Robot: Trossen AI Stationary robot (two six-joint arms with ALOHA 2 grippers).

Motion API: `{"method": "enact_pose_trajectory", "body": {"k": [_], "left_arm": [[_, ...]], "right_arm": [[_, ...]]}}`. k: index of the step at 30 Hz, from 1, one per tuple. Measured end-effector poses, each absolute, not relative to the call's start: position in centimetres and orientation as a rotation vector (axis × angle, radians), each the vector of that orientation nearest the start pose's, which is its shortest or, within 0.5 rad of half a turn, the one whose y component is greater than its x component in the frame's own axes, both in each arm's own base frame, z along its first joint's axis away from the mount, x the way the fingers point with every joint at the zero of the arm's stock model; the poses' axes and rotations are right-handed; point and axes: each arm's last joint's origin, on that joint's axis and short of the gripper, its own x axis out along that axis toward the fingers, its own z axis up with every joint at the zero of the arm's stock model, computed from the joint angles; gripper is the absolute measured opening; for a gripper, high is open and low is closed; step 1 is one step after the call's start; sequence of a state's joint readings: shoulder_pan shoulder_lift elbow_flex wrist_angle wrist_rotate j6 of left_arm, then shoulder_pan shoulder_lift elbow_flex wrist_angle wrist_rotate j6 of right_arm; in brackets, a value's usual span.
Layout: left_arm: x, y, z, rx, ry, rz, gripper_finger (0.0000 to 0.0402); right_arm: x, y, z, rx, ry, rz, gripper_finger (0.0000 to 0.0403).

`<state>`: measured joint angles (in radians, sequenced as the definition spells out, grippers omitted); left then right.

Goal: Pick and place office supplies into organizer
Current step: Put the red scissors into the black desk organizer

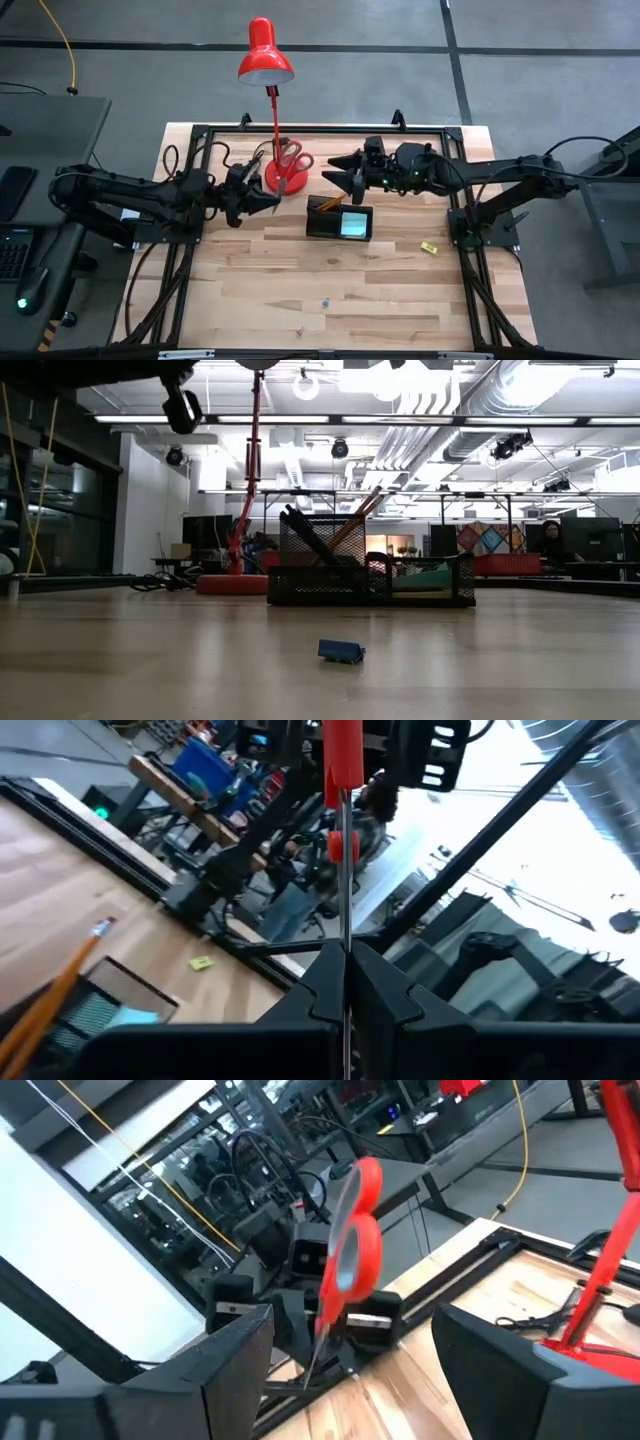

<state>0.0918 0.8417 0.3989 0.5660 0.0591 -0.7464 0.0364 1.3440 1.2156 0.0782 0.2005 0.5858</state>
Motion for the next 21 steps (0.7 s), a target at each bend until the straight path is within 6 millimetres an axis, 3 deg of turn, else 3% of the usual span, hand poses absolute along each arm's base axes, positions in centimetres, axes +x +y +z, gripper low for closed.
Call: {"method": "enact_pose_trajectory", "body": {"k": [9, 17, 21], "left_arm": [[18.7, 0.4, 26.3, -0.767, -0.131, -0.059, 0.0], [18.7, 0.4, 26.3, -0.763, -0.131, -0.052, 0.0], [18.7, 0.4, 26.3, -0.758, -0.126, -0.06, 0.0]], "right_arm": [[33.7, 0.4, 37.4, 0.61, -0.044, -0.134, 0.0264], [35.7, 0.4, 38.3, 0.587, -0.062, -0.113, 0.0262], [36.3, 0.0, 38.4, 0.584, -0.061, -0.125, 0.0233]]}}
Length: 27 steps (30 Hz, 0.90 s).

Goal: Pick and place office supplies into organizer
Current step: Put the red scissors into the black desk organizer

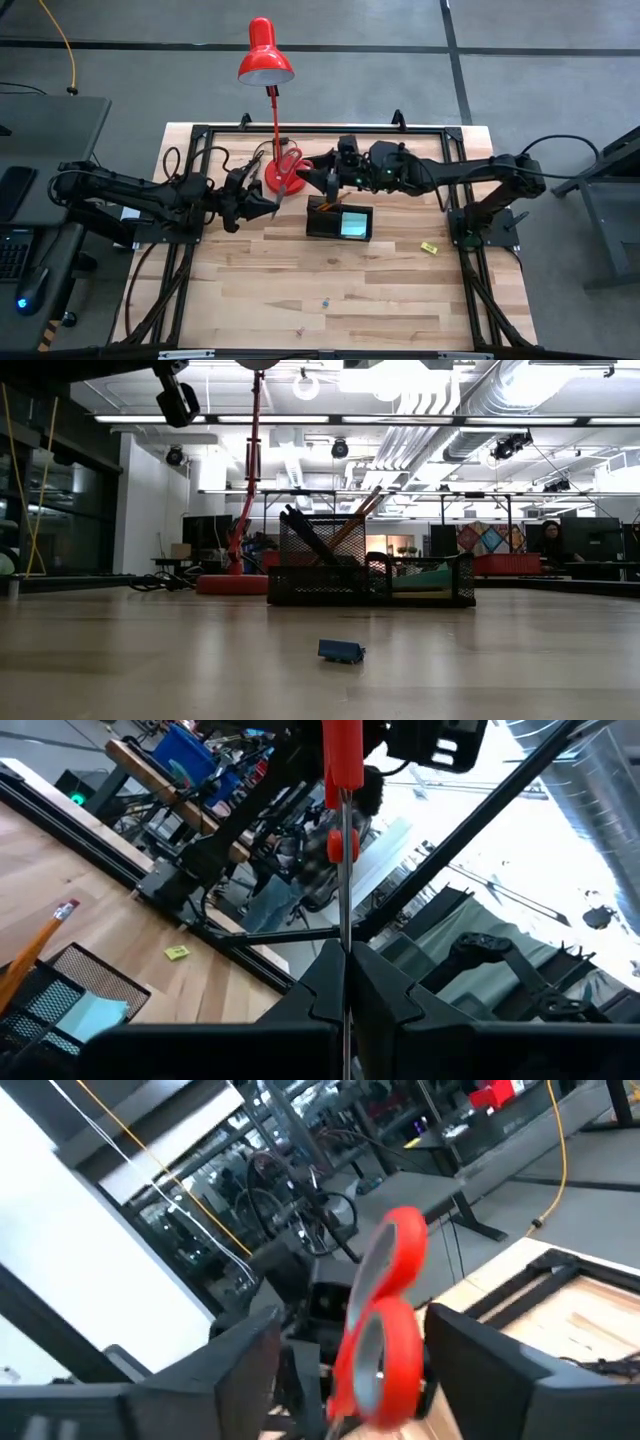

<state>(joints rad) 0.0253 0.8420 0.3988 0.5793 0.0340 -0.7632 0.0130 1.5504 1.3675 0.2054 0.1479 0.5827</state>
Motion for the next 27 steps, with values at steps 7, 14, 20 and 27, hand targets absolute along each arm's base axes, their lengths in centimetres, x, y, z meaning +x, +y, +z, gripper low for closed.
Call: {"method": "enact_pose_trajectory", "body": {"k": [7, 14, 20, 27], "left_arm": [[18.7, 0.4, 26.3, -0.754, -0.122, -0.065, 0.0], [18.7, 0.4, 26.1, -0.752, -0.112, -0.06, 0.0002], [18.7, 0.4, 25.8, -0.744, -0.079, -0.044, 0.0035], [18.4, 0.2, 24.4, -0.681, 0.098, -0.046, 0.008]], "right_arm": [[36.9, -0.6, 37.4, 0.605, -0.005, -0.108, 0.0075], [37.0, -0.5, 37.4, 0.625, 0.002, -0.089, 0.0008], [36.4, -0.3, 37.4, 0.62, 0.026, -0.151, 0.0004], [33.6, -0.2, 38.9, 0.567, 0.064, -0.283, 0.0002]]}}
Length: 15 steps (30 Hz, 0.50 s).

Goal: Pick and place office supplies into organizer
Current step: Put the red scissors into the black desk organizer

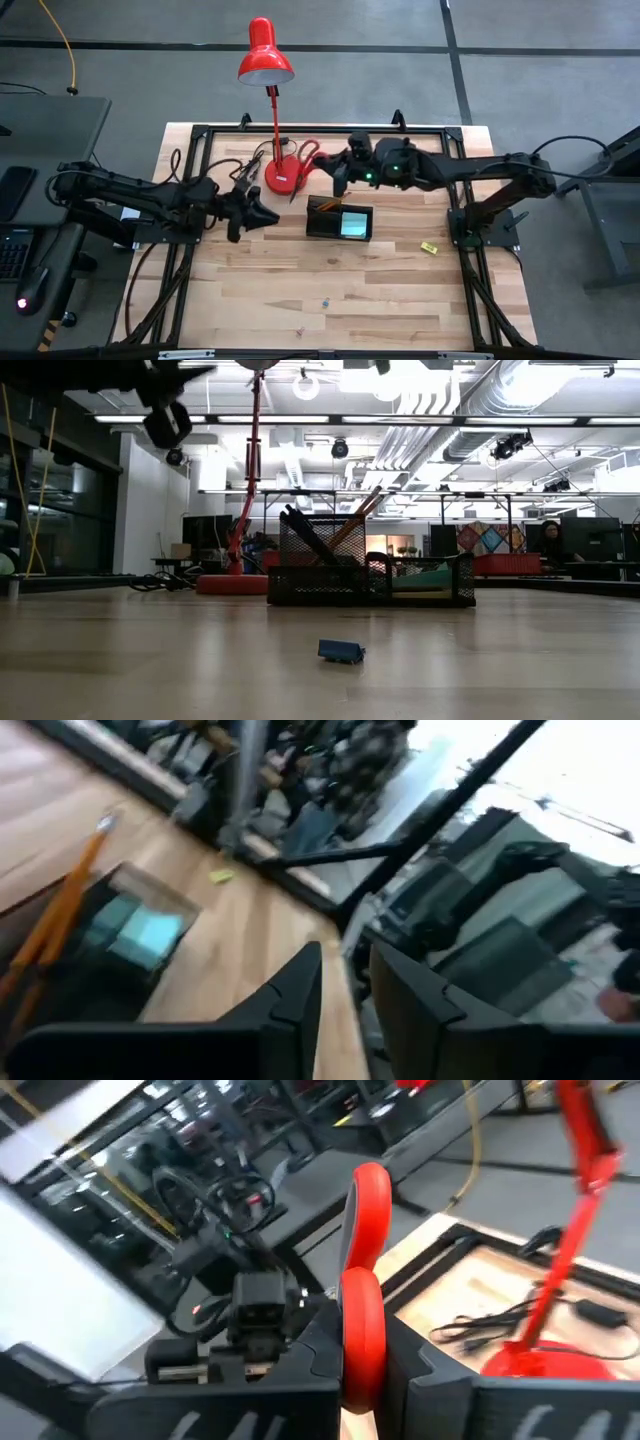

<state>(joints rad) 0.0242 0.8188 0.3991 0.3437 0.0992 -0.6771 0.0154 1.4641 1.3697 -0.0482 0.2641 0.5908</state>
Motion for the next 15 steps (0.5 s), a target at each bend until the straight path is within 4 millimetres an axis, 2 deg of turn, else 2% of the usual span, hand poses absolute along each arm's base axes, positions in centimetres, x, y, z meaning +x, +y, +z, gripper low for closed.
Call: {"method": "enact_pose_trajectory", "body": {"k": [6, 9, 12, 15], "left_arm": [[18.4, 0.4, 24.7, -0.649, 0.058, -0.035, 0.0094], [18.4, 0.8, 24.6, -0.612, 0.042, -0.009, 0.0092], [18.0, 1.3, 23.2, -0.621, -0.012, 0.024, 0.0089], [16.8, 1.6, 21.1, -0.682, -0.151, 0.059, 0.0088]], "right_arm": [[31.4, 1.0, 39.6, 0.523, 0.099, -0.402, 0.0001], [31.1, 1.6, 39.1, 0.522, 0.14, -0.451, 0.0001], [31.1, 2.3, 38.7, 0.54, 0.163, -0.457, 0.0001], [31.2, 2.9, 38.4, 0.551, 0.179, -0.462, 0.0001]]}}
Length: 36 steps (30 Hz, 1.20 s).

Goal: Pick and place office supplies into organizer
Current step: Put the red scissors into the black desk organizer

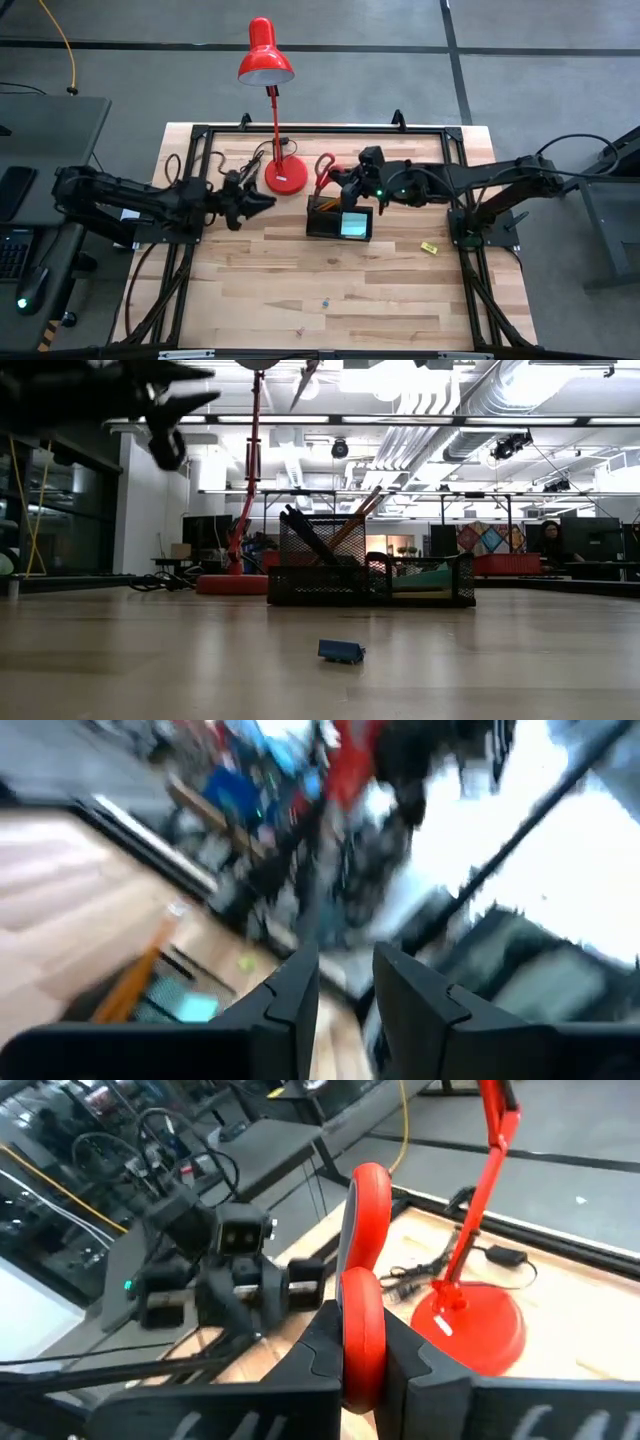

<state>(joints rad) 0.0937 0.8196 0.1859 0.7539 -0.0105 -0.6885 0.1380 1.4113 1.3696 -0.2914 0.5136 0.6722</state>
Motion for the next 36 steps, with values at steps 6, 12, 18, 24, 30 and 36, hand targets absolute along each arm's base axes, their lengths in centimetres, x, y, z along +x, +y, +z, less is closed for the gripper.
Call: {"method": "enact_pose_trajectory", "body": {"k": [6, 12, 18, 24, 30, 36], "left_arm": [[14.4, 1.6, 19.0, -0.728, -0.351, 0.082, 0.0088], [14.8, 1.6, 21.2, -0.646, -0.421, 0.027, 0.0088], [15.2, 1.5, 22.8, -0.614, -0.463, -0.001, 0.0088], [15.2, 1.6, 23.2, -0.632, -0.476, -0.009, 0.0088], [15.2, 1.6, 23.2, -0.661, -0.475, -0.015, 0.0088], [15.2, 1.6, 23.2, -0.692, -0.478, -0.014, 0.0088]], "right_arm": [[30.9, 3.8, 38.3, 0.521, 0.161, -0.529, 0.0], [31.5, 4.6, 36.2, 0.445, 0.217, -0.599, 0.0], [32.2, 5.5, 33.4, 0.405, 0.253, -0.679, 0.0], [32.1, 5.9, 31.6, 0.387, 0.26, -0.748, 0.0], [31.8, 5.8, 30.1, 0.367, 0.28, -0.774, 0.0], [31.6, 5.8, 28.1, 0.365, 0.309, -0.788, 0.0]]}}
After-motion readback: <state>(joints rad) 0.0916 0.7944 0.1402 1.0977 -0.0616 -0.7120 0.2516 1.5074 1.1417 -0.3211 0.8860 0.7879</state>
